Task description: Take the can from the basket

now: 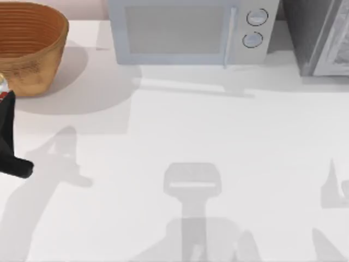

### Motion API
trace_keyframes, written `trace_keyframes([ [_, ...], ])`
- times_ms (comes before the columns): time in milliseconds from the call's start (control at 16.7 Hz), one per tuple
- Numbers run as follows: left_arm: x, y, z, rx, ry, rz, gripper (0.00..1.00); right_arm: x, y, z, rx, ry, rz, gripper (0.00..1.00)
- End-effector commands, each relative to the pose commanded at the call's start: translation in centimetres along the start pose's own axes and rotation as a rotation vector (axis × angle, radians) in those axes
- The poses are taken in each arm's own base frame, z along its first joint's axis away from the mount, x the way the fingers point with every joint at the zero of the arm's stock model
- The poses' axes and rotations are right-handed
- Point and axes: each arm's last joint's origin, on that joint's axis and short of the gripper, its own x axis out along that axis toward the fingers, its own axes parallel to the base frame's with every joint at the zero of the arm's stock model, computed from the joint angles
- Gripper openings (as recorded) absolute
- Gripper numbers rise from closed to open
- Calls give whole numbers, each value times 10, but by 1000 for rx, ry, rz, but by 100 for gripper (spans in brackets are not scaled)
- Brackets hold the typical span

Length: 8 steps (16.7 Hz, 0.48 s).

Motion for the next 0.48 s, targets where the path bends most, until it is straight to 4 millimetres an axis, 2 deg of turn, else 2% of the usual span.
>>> trace_keyframes([
  [240, 33, -1, 25, 13, -18, -148, 0, 0, 0, 0, 0, 0, 0, 100],
  [480, 73, -1, 35, 26, -21, -276, 0, 0, 0, 0, 0, 0, 0, 100],
])
